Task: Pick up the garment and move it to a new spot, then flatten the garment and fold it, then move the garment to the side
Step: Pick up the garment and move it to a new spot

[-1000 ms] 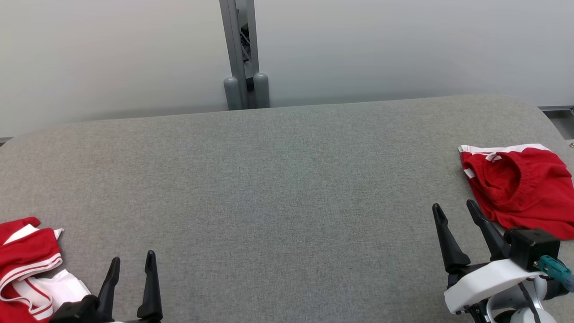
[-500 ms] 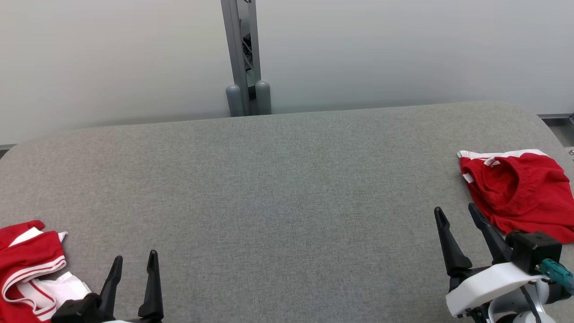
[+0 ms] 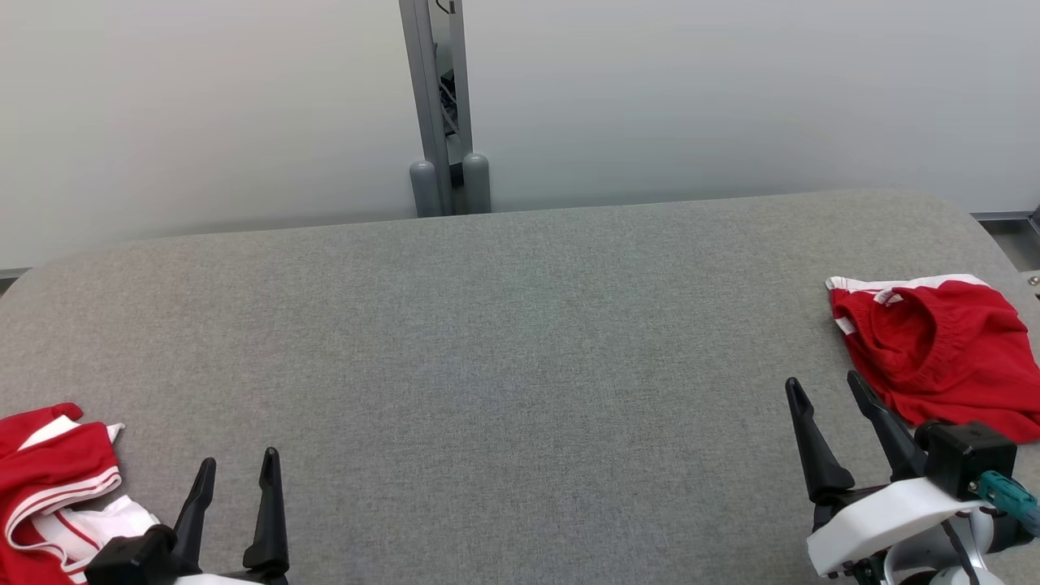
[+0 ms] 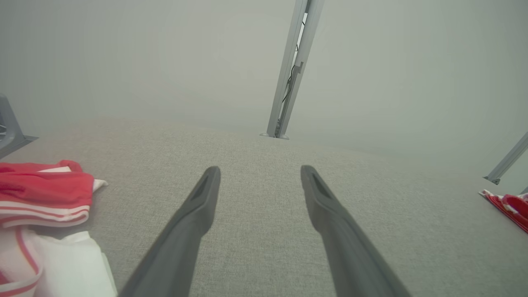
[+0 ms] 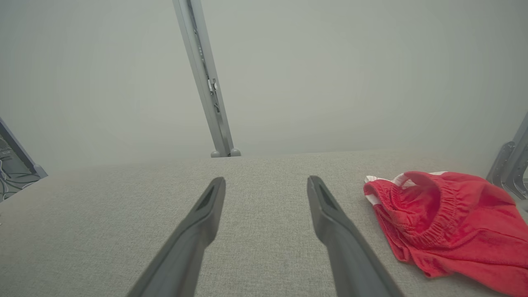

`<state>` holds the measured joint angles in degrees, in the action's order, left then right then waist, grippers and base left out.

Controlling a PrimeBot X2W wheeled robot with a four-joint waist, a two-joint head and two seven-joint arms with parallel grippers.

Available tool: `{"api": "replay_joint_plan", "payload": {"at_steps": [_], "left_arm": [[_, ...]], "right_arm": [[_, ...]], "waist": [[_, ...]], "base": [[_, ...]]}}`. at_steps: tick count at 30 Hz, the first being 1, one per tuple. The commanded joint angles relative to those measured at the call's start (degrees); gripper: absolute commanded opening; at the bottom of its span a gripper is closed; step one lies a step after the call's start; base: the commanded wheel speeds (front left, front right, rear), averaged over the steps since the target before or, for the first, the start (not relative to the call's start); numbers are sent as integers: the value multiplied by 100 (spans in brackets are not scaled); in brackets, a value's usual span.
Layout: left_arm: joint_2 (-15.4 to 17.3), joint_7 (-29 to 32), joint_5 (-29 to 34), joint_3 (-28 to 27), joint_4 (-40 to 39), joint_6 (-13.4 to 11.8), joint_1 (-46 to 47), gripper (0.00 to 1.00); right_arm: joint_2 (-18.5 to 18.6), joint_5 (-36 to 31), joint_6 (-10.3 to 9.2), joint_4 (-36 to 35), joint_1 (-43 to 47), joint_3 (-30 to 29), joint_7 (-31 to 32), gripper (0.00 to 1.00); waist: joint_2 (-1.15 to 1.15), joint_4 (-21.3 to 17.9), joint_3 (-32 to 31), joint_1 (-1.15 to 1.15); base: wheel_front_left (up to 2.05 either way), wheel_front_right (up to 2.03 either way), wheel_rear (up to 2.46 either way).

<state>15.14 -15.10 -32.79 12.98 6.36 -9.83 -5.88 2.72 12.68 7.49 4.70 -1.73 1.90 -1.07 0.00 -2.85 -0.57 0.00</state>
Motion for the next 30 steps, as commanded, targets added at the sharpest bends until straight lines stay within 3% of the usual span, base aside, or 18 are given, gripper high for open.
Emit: {"api": "replay_joint_plan", "payload": {"at_steps": [1,18,23,30], "left_arm": [[26,-9,53,-23,25,28,51,100],[89,-9,53,-74,28,29,111,100],[116,-6,48,-111,7,-8,128,100],[183,24,55,-164,-75,-85,24,100]], "right_arm": [[35,35,1,-26,59,-19,4,100],[34,16,1,-15,28,-66,-26,100],[35,37,1,-13,-11,-55,-65,100],[34,93,1,10,12,-35,-104,100]], "waist": [[0,0,-2,0],[0,206,3,0],[0,623,-44,0],[0,1583,-96,0]], "base": [[0,0,0],[0,0,0],[0,0,0],[0,0,0]]}}
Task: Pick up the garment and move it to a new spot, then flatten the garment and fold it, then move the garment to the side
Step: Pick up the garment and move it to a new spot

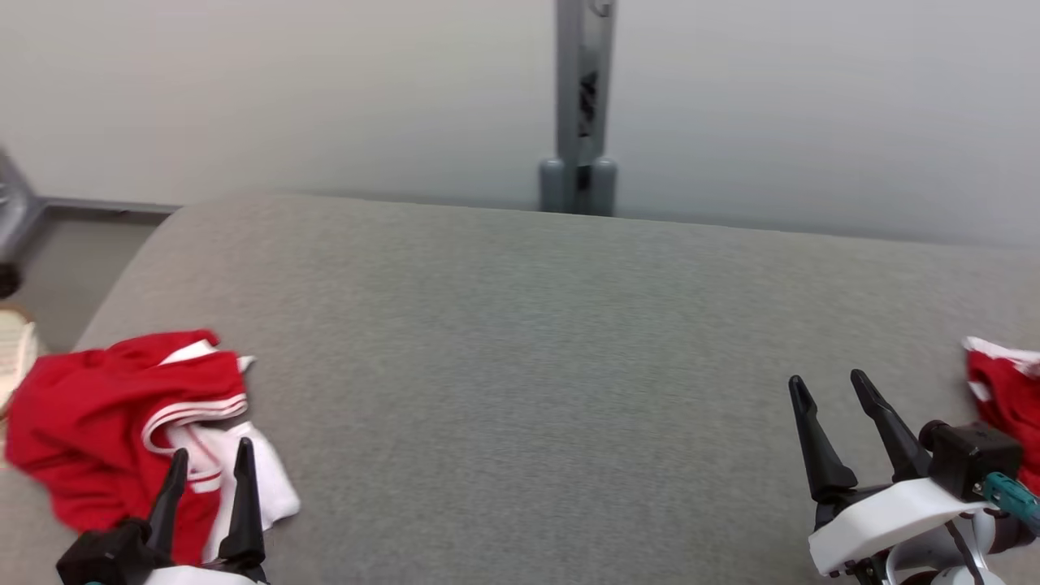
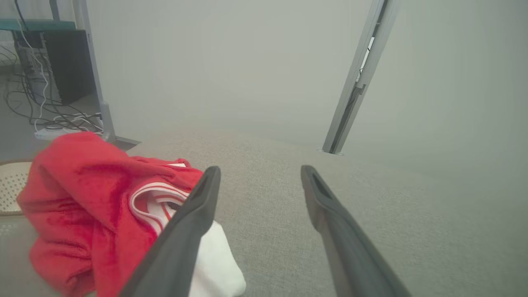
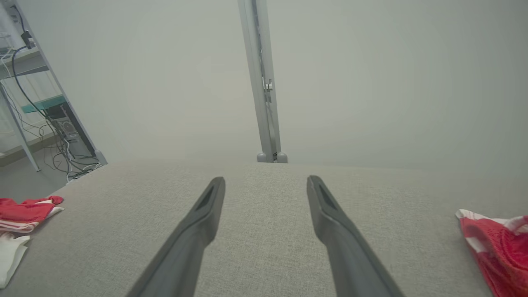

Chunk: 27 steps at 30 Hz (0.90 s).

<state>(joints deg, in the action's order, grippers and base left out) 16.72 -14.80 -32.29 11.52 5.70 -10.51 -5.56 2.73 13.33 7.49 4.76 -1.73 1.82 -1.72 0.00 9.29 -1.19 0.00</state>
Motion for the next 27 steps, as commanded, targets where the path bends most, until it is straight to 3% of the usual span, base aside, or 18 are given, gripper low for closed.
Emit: {"api": "replay_joint_plan", "payload": {"at_steps": [1,7,13,18,27], "left_arm": [[34,-8,-1,-43,-26,-32,-40,100],[71,22,-13,-63,-101,-81,-111,100],[121,33,-55,-97,-153,-118,-211,100],[163,55,-65,-123,-200,-141,-191,100],[458,355,-8,-102,-181,-49,118,100]], "right_arm": [[32,42,1,10,15,-1,-36,100],[34,100,1,67,45,-8,-66,100],[35,165,1,161,-20,67,-109,100],[36,188,1,232,-82,146,-134,100],[36,103,1,247,-145,98,-113,100]], "waist": [[0,505,-37,0],[0,1320,-51,0],[0,1743,-63,0],[0,1731,-51,0],[0,1261,11,0]], "base": [[0,0,0],[0,0,0],[0,0,0],[0,0,0],[0,0,0]]}}
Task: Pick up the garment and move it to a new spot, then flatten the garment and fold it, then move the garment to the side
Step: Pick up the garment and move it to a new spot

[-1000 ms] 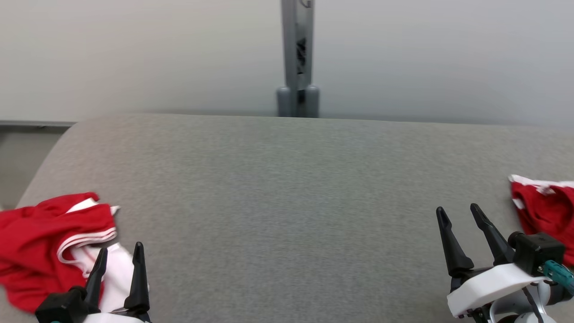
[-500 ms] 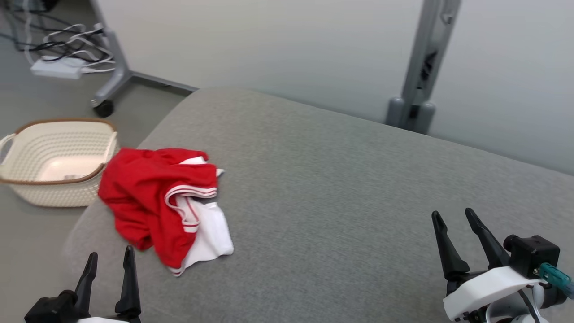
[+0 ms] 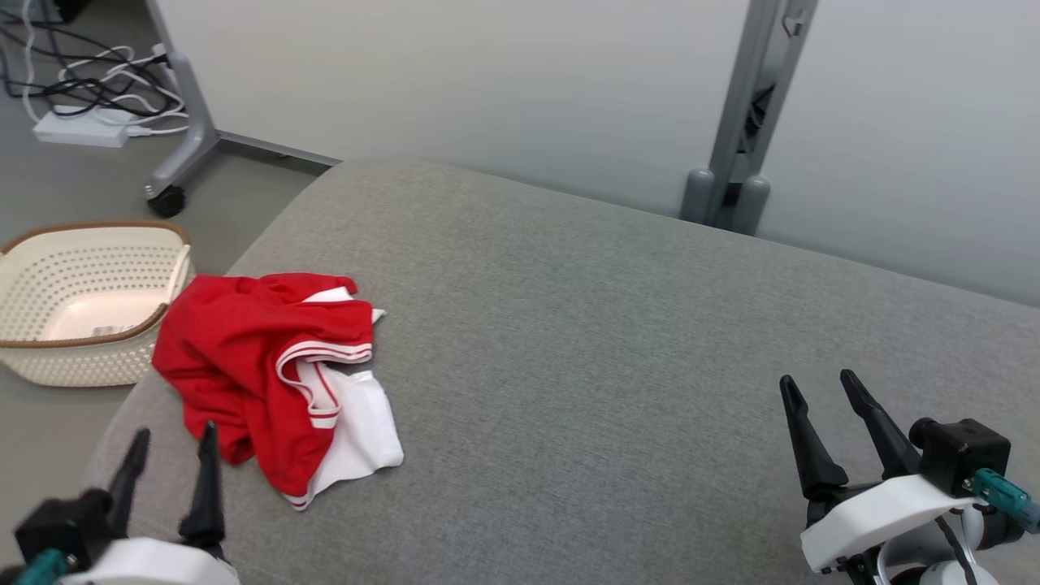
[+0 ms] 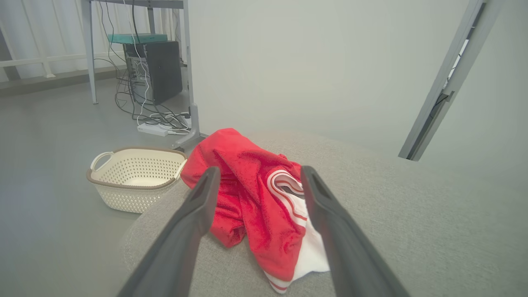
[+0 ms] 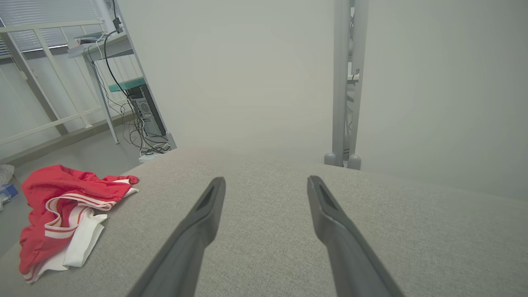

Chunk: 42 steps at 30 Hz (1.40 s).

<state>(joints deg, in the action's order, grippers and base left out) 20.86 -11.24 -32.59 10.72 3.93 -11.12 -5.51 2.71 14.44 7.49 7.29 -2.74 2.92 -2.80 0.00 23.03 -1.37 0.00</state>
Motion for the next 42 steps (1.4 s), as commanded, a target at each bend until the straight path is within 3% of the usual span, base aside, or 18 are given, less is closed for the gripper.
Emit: {"api": "replay_joint_plan", "payload": {"at_steps": [1,8,16,24,30,39,41,42], "left_arm": [[120,62,29,-42,-5,31,199,100],[750,936,49,-139,27,106,1061,100],[1210,2170,-78,161,706,564,2232,100],[1096,3003,-87,643,1822,966,3170,100],[823,3030,-102,844,2414,1087,3434,100],[637,2761,12,974,3249,1026,3668,100],[617,2640,60,1010,3467,1035,3726,59],[606,2602,86,1022,3534,1013,3750,45]], "right_arm": [[36,-21,1,-18,-53,-17,5,100],[36,-142,1,-167,-123,-122,75,100],[37,-425,1,-575,-357,-248,337,100],[37,-741,1,-1043,-600,-354,632,100],[36,-885,1,-1203,-711,-340,745,100],[37,-971,1,-1319,-695,-302,828,100],[37,-988,1,-1300,-714,-291,835,100],[36,-989,1,-1292,-714,-289,828,100]], "waist": [[0,-181,46,0],[0,-543,240,0],[0,-761,898,0],[0,-790,1654,0],[0,-810,1951,0],[0,-891,2057,0],[0,-920,2051,0],[0,-929,2039,0]], "base": [[0,0,0],[0,0,0],[0,0,0],[0,0,0],[0,0,0],[0,0,0],[0,0,0],[0,0,0]]}}
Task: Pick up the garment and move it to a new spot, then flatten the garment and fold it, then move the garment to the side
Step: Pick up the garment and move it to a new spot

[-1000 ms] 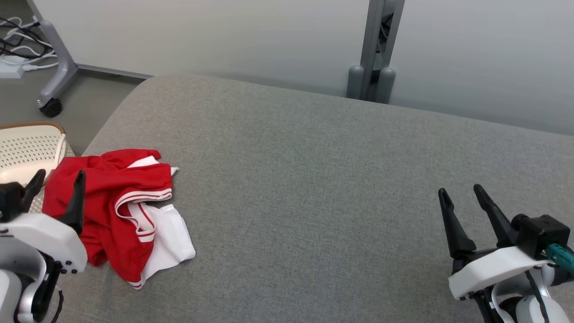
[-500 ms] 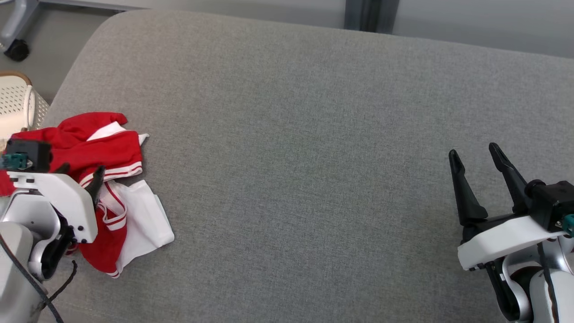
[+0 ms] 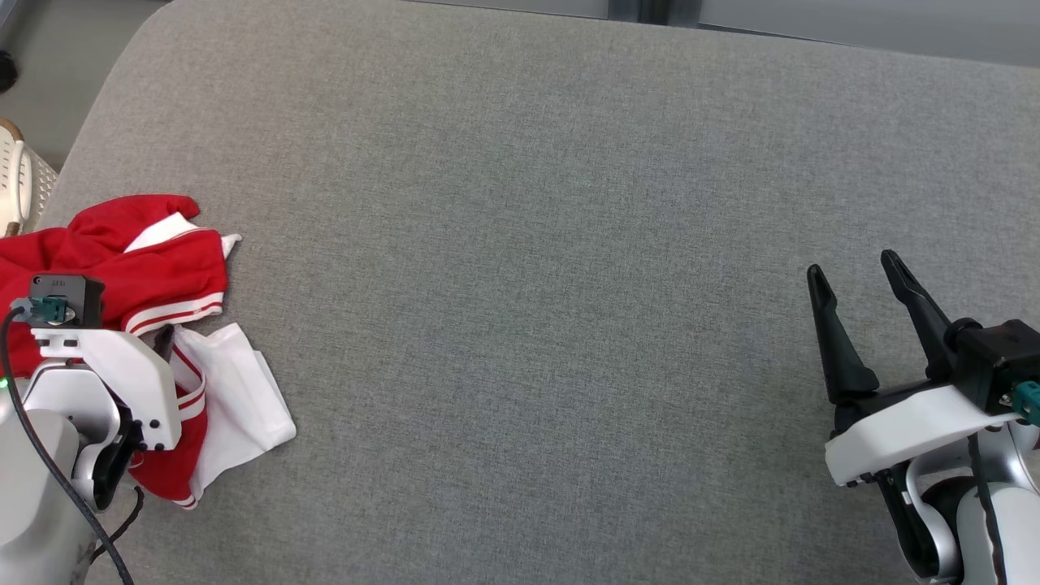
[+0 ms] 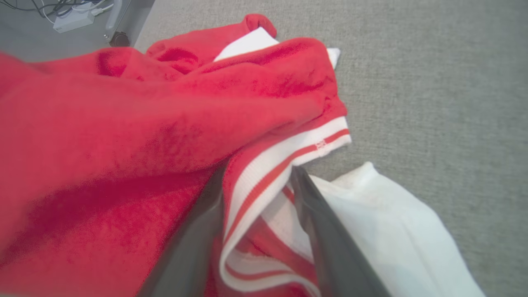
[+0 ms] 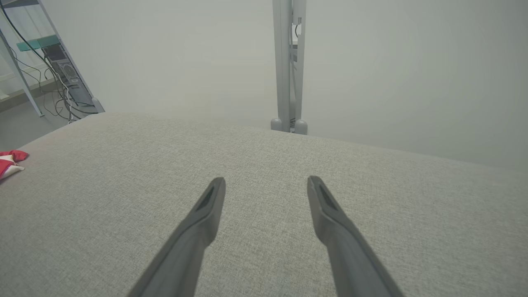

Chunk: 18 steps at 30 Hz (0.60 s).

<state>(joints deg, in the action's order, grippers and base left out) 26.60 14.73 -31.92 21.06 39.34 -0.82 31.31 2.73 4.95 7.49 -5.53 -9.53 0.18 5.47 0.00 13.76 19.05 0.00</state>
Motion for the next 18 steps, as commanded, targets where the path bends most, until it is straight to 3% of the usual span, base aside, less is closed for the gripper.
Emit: {"api": "replay_joint_plan", "payload": {"at_steps": [1,3,4,11,18], "left_arm": [[22,-19,37,6,61,-36,89,45],[5,-67,80,51,198,-33,110,8],[1,-115,94,65,254,-48,123,0],[50,-585,109,27,258,64,321,0],[164,-657,129,53,-492,251,636,0]], "right_arm": [[33,-38,1,-2,-18,-9,-4,100],[34,-17,1,34,11,-5,-19,100],[34,-1,1,59,20,-2,-30,100],[33,140,1,210,74,33,-133,100],[33,358,1,433,170,67,-330,100]], "waist": [[0,-11,-26,0],[0,-28,-80,0],[0,-37,-114,0],[0,-95,-446,0],[0,-207,-856,0]], "base": [[0,0,0],[0,0,0],[0,0,0],[0,0,0],[0,0,0]]}}
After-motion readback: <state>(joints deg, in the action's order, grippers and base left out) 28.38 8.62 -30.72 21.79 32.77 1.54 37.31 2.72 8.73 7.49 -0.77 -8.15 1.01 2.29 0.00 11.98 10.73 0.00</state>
